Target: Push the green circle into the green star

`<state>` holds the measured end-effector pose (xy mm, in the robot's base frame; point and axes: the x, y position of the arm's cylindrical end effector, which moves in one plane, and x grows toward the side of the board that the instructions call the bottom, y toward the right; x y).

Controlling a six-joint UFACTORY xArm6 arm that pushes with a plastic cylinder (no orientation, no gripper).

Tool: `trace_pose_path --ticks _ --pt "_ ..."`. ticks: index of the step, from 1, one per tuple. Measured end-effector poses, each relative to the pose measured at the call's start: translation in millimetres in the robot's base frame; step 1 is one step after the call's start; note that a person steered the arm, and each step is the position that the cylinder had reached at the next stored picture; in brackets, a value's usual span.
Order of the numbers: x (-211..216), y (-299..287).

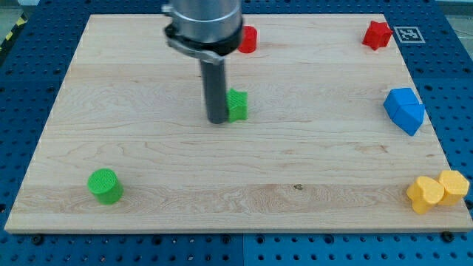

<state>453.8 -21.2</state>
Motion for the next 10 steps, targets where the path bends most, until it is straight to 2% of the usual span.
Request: trace_pose_path --ticks 1,2,4,5,7,9,10 --pt "0 4" --pt "0 -53" --pt "3 -208" --pt "26 -255" --pt "126 -244" --pt "123 -122" --pt "109 -97"
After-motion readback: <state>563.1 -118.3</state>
